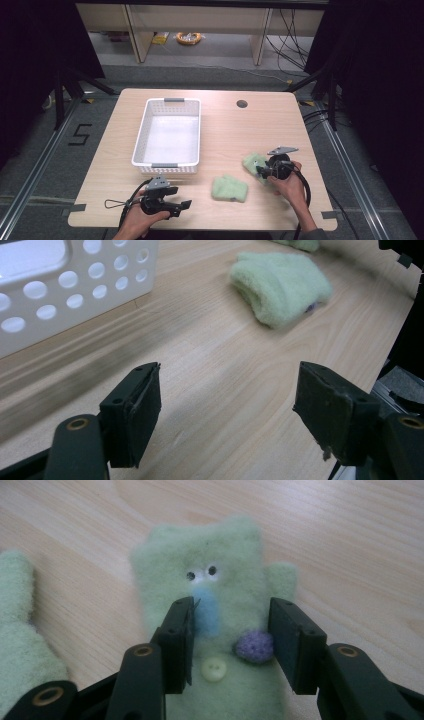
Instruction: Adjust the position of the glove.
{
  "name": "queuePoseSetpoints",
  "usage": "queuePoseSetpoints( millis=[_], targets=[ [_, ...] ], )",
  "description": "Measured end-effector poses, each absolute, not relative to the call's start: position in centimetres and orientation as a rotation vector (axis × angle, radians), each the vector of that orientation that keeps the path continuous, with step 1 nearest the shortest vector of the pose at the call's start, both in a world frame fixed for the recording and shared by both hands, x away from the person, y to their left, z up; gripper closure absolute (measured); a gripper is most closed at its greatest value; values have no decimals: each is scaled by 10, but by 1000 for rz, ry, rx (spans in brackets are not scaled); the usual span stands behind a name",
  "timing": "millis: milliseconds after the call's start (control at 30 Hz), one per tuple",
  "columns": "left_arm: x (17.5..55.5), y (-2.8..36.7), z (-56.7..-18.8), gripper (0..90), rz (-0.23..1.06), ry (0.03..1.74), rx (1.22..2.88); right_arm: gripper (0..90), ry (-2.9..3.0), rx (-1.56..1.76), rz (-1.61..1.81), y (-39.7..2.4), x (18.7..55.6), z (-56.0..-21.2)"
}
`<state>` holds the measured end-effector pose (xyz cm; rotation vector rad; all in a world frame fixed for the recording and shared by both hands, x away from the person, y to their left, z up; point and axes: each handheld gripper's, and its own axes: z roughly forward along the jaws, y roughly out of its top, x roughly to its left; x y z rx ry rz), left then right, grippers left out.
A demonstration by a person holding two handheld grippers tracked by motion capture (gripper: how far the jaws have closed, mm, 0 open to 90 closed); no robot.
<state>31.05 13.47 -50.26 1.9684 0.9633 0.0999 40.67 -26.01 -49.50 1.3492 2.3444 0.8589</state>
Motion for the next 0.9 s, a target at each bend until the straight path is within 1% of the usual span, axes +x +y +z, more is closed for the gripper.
queuePoseSetpoints(
  millis=[167,233,367,467,533,600,667,767,867,900],
  targets=[
    [312,132,-506,261,112,948,1992,551,2350,1318,856,-261,407,-496],
    [312,132,-506,261,141,947,1987,554,2355,1312,862,-261,408,-497],
    [311,131,-507,256,135,945,1985,573,2341,1296,886,-261,408,-498],
    [311,132,-507,251,115,936,2020,589,2360,1303,877,-261,409,-496],
    [311,130,-508,250,129,935,2000,604,2362,1304,880,-261,409,-496],
    [311,132,-508,249,143,920,2020,622,2363,1281,886,-261,409,-497],
    [310,130,-509,249,137,956,1995,644,2370,1270,889,-262,409,-497],
    [311,131,-509,249,134,940,2001,684,2385,1254,906,-261,410,-498],
    [311,131,-509,249,136,939,2001,717,2357,1315,935,-257,407,-498],
    [311,131,-509,249,136,939,2001,728,2361,1267,920,-259,408,-498]
  ],
)
